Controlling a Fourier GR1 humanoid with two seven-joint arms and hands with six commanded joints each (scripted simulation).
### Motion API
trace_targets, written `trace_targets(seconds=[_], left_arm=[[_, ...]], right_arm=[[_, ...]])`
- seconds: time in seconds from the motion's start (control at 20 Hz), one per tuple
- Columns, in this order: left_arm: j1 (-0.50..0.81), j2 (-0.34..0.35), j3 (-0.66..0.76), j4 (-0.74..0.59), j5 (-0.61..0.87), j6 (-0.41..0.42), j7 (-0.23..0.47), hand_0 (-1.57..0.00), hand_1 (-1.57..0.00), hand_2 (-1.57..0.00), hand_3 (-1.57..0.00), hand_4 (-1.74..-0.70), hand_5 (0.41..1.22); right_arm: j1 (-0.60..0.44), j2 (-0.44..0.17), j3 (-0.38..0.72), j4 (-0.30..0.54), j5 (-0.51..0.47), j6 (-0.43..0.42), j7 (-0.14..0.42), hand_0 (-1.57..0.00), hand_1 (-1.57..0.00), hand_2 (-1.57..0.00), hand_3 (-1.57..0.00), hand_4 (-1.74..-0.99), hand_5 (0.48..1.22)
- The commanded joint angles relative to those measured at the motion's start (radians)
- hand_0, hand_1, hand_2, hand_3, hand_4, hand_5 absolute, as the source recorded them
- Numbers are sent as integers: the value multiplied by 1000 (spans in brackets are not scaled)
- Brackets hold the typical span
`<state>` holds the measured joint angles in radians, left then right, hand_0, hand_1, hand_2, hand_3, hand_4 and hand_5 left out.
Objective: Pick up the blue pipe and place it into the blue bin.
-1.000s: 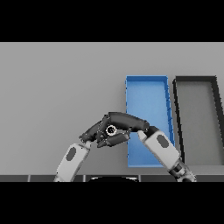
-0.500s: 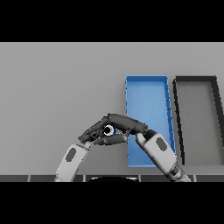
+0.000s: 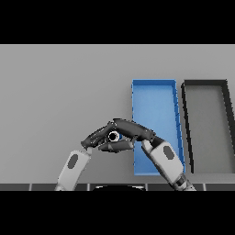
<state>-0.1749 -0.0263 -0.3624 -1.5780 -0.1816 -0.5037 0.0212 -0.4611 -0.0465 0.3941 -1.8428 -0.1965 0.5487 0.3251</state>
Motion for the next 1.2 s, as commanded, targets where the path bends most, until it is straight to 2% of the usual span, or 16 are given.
trace_targets(seconds=[0.0, 0.1, 0.15, 0.25, 0.3, 0.35, 0.45, 0.6, 0.65, 0.75, 0.9, 1.15], left_arm=[[-8, -7, -1, 14, -6, 8, -2, -100, -93, -91, -71, -977, 682], [13, -16, 4, 7, 11, 10, 32, -64, -59, -58, -45, -974, 607], [-1, -26, 8, 17, 10, 17, 55, -51, -47, -46, -36, -973, 578], [13, -18, 12, 5, 23, 15, 52, -32, -30, -29, -23, -967, 544], [8, -24, 9, 9, 23, 19, 50, -25, -24, -23, -18, -970, 531], [8, -22, 8, 15, 13, 26, 46, -20, -19, -18, -14, -971, 519], [10, -19, 2, 17, 6, 31, 64, -13, -12, -11, -9, -968, 501], [12, -20, -2, 13, 6, 34, 69, -6, -5, -5, -4, -971, 485], [2, -14, 4, 14, 5, 34, 86, -5, -4, -4, -3, -965, 479], [7, -18, 0, 6, 7, 34, 99, -3, -2, -2, -2, -956, 475], [26, -1, -3, -14, 5, 28, 71, -1, -1, -1, 0, -949, 471], [41, 14, 3, -40, 13, 24, 82, 0, 0, 0, 1, -950, 470]], right_arm=[[-8, -2, -7, 8, 2, 4, 11, -1570, -1570, -1570, -1569, -1499, 1219], [-5, 10, -11, 10, -2, 10, 13, -1570, -1570, -1570, -1570, -1499, 1220], [4, 17, -11, 7, 4, 16, -4, -1570, -1570, -1570, -1570, -1499, 1220], [-9, 31, -35, 12, -8, 11, 9, -1571, -1571, -1571, -1570, -1497, 1220], [-23, 43, -50, 8, -27, 5, 46, -1571, -1571, -1571, -1571, -1497, 1221], [-20, 47, -65, -5, -58, 10, 53, -1571, -1571, -1571, -1571, -1496, 1221], [-76, 59, -104, -12, -130, -3, 144, -1571, -1571, -1571, -1571, -1495, 1221], [-190, 62, -192, -19, -275, -80, 260, -1571, -1571, -1571, -1571, -1494, 1221], [-229, 59, -213, -23, -311, -105, 277, -1571, -1571, -1571, -1571, -1495, 1221], [-321, 16, -257, -2, -401, -172, 279, -1571, -1571, -1571, -1571, -1496, 1221], [-442, -40, -372, 51, -417, -254, 245, -1571, -1571, -1571, -1571, -1497, 1221], [-492, -120, -478, 195, -282, -259, 187, -1571, -1571, -1571, -1571, -1498, 1221]])
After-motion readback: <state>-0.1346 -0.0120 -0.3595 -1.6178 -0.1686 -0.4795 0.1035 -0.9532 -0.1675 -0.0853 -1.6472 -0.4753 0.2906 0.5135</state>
